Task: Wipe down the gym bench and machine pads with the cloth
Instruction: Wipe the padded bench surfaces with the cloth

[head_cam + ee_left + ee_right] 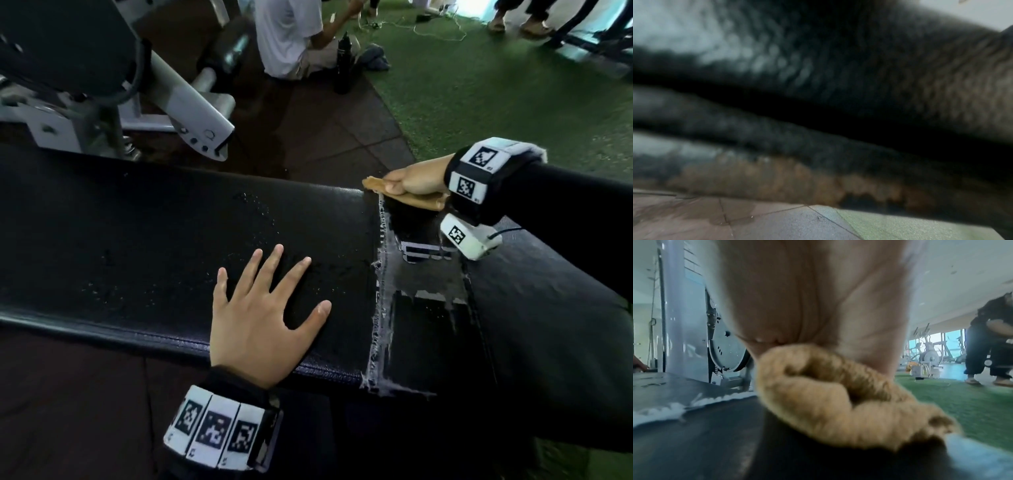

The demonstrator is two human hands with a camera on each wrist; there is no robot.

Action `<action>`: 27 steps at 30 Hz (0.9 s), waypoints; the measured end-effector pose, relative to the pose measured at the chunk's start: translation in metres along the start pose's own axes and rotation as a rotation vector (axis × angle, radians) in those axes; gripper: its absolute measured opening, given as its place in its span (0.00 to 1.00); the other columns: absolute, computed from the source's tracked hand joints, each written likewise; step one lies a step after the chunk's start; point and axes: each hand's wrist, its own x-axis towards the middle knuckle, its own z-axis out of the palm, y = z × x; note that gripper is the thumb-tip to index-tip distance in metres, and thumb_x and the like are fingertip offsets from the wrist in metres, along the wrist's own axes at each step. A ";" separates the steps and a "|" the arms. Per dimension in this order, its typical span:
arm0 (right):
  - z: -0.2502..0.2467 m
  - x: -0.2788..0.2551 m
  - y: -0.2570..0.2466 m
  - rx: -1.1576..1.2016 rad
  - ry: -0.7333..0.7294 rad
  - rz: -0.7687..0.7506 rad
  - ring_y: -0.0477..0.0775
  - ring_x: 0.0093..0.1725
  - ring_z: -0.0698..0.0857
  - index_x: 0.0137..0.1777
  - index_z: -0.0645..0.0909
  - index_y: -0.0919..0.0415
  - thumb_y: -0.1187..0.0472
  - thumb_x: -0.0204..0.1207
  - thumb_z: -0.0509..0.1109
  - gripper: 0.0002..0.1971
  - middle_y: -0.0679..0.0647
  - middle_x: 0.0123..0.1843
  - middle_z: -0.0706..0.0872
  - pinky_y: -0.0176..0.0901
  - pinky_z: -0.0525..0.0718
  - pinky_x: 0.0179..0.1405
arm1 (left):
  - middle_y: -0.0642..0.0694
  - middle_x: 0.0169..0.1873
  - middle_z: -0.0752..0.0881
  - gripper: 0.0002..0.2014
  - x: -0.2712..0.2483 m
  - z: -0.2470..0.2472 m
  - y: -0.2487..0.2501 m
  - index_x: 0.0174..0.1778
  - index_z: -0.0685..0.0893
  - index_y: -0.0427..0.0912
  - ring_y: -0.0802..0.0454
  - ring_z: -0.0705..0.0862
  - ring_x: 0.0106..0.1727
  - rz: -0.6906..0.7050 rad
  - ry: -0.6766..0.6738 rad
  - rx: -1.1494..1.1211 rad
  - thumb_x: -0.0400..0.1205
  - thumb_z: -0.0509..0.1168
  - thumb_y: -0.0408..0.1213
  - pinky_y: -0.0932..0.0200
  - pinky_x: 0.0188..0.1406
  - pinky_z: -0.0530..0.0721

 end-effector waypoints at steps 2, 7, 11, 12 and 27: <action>-0.003 -0.004 0.013 0.060 -0.014 0.037 0.47 0.42 0.74 0.51 0.74 0.51 0.60 0.86 0.53 0.08 0.49 0.42 0.76 0.41 0.71 0.44 | 0.59 0.82 0.57 0.35 0.000 0.000 0.000 0.78 0.60 0.71 0.59 0.47 0.83 -0.002 0.001 -0.014 0.75 0.38 0.76 0.39 0.81 0.44; -0.003 -0.019 0.029 0.093 -0.031 0.123 0.53 0.46 0.78 0.49 0.76 0.54 0.62 0.87 0.52 0.11 0.55 0.47 0.79 0.44 0.74 0.46 | 0.57 0.80 0.63 0.33 0.001 -0.001 0.003 0.76 0.67 0.68 0.56 0.54 0.83 0.000 0.005 -0.045 0.75 0.44 0.74 0.37 0.81 0.48; 0.000 -0.014 -0.010 -0.088 0.019 0.005 0.53 0.59 0.79 0.73 0.71 0.55 0.58 0.86 0.54 0.17 0.53 0.62 0.81 0.47 0.74 0.62 | 0.57 0.81 0.62 0.33 0.001 0.000 0.001 0.76 0.65 0.68 0.55 0.54 0.83 -0.005 0.006 -0.022 0.76 0.42 0.74 0.37 0.81 0.49; 0.003 -0.012 -0.025 -0.113 0.019 -0.036 0.52 0.65 0.77 0.77 0.66 0.54 0.57 0.86 0.54 0.20 0.52 0.69 0.78 0.46 0.71 0.68 | 0.57 0.81 0.63 0.33 0.001 0.000 0.001 0.76 0.66 0.68 0.55 0.55 0.83 -0.002 0.009 -0.017 0.76 0.43 0.74 0.36 0.80 0.50; 0.048 -0.102 0.018 -0.416 -0.188 -0.400 0.40 0.80 0.33 0.76 0.38 0.39 0.62 0.86 0.52 0.30 0.43 0.82 0.36 0.27 0.30 0.75 | 0.57 0.81 0.62 0.34 0.001 0.002 0.000 0.77 0.65 0.67 0.55 0.54 0.83 -0.006 0.006 -0.014 0.76 0.39 0.75 0.38 0.81 0.48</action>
